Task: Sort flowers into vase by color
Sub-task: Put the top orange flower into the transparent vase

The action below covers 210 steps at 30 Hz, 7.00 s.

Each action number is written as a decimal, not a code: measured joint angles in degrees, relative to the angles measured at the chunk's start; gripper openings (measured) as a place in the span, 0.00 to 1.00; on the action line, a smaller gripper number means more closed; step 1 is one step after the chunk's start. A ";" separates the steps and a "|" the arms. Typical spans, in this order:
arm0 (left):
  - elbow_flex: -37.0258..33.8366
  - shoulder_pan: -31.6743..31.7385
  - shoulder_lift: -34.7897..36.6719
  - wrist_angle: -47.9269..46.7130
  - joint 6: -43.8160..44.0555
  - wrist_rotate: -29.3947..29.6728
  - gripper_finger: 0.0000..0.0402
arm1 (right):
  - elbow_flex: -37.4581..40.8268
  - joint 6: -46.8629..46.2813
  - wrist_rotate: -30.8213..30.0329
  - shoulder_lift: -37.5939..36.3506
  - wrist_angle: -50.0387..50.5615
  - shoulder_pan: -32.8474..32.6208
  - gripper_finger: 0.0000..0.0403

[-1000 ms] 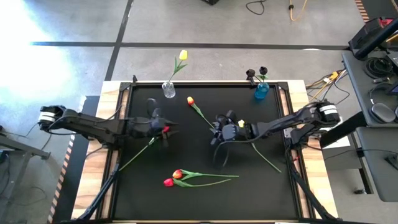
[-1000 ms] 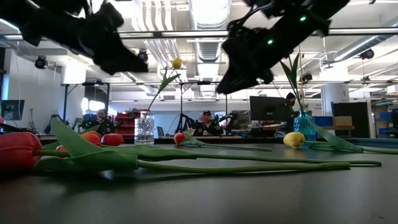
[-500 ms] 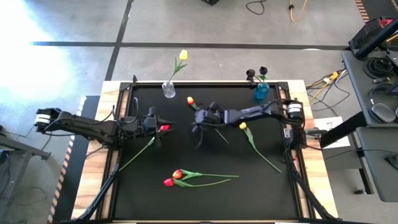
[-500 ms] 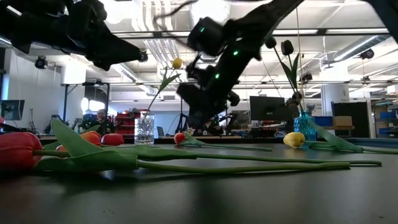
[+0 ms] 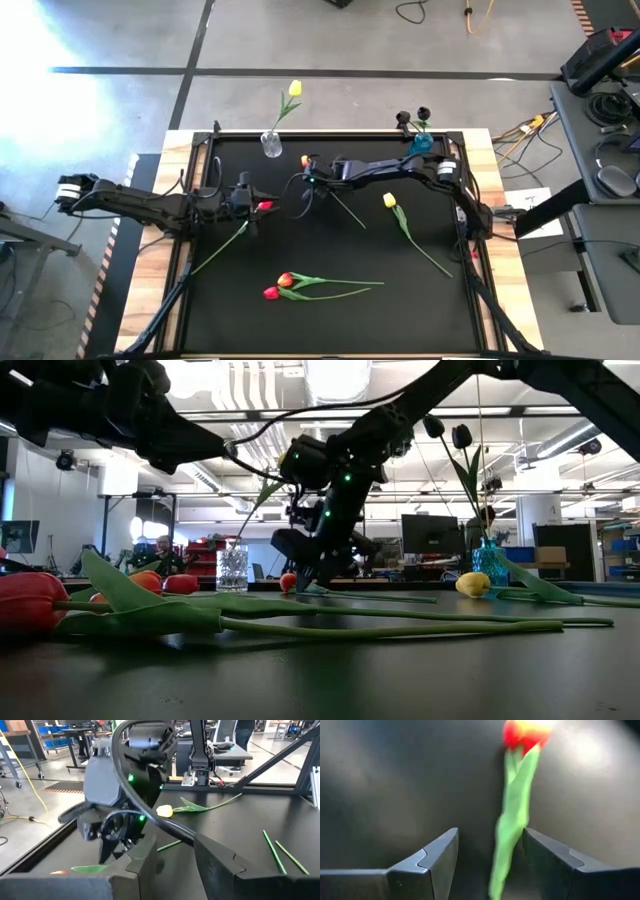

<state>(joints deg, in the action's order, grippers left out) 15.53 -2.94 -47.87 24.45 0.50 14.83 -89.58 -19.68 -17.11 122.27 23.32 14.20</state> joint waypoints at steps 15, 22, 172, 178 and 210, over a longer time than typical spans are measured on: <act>-1.14 0.04 -0.74 6.06 -1.05 1.73 0.29 | 0.07 4.12 3.33 -2.73 3.64 0.77 0.05; -6.72 0.04 -0.77 23.01 -5.32 0.08 0.29 | 2.76 9.01 -5.36 -11.92 1.24 -3.66 0.03; 10.97 41.91 -5.09 11.36 -17.31 -10.86 0.00 | 40.79 35.10 -7.95 -39.61 -49.64 -24.46 0.03; 10.99 44.73 -9.25 15.35 -16.85 -13.00 0.00 | 40.79 35.06 -7.95 -39.61 -49.69 -24.46 0.03; 10.99 49.20 -26.01 24.67 -15.97 -13.61 0.01 | 40.79 34.64 -7.95 -39.61 -49.73 -24.46 0.03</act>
<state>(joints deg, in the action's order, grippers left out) 26.52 46.26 -73.89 49.12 -15.47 1.22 -48.80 14.96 -25.06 82.65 -26.41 -10.26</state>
